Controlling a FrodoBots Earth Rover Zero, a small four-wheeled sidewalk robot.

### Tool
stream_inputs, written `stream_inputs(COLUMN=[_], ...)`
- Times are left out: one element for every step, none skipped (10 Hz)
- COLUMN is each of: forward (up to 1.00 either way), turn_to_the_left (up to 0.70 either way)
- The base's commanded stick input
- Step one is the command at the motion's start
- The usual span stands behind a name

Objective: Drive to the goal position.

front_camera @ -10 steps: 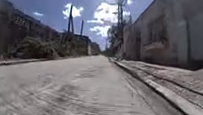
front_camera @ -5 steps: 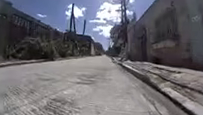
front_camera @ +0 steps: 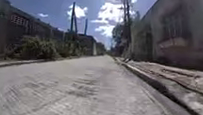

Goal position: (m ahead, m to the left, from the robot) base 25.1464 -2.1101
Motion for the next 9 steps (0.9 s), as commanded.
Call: stream_inputs(forward=[1.00,1.00,1.00,1.00,1.00,1.00,1.00,1.00,1.00], turn_to_the_left=[-0.38,-0.11,0.02,0.00,0.00,0.00,0.00,0.00,0.00])
